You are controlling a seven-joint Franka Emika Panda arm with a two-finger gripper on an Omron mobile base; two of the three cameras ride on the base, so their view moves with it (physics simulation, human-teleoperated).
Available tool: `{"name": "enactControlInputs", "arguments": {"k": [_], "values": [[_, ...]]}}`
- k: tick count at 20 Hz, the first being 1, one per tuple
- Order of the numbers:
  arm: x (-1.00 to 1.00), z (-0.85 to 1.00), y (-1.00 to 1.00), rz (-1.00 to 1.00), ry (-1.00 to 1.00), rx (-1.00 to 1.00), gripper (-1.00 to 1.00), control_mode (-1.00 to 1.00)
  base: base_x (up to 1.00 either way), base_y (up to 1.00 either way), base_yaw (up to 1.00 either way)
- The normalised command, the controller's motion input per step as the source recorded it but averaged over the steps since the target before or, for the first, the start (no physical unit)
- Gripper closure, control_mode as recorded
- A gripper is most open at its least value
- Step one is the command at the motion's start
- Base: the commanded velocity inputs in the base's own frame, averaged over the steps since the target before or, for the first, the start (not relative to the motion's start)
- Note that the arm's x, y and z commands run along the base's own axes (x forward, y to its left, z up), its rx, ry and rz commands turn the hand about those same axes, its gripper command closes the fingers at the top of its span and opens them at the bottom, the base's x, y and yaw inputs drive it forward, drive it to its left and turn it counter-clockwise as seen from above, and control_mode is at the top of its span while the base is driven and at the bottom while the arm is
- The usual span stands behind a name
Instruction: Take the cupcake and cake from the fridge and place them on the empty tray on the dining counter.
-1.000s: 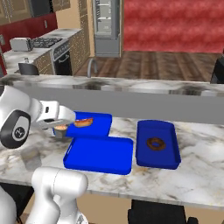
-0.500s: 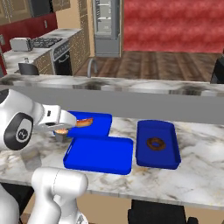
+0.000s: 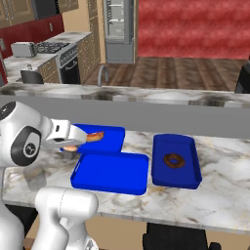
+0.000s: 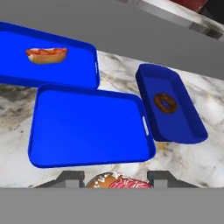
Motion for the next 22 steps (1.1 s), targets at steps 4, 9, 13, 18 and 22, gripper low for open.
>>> {"name": "enactControlInputs", "arguments": {"k": [4,9,13,18,22], "values": [[0.12,-0.48,-0.05,-0.01,-0.08,-0.08,1.0,-1.0,0.0,0.0,0.0],[0.06,-0.49,-0.13,0.0,-0.1,-0.1,1.0,-1.0,0.0,0.0,0.0],[0.0,-0.43,-0.15,0.0,-0.07,-0.05,1.0,-1.0,0.0,0.0,0.0],[0.0,-0.33,-0.02,0.0,-0.01,-0.01,1.0,-1.0,0.0,0.0,0.0],[0.0,-0.34,0.0,0.0,-0.01,0.0,1.0,-1.0,0.0,0.0,0.0]]}}
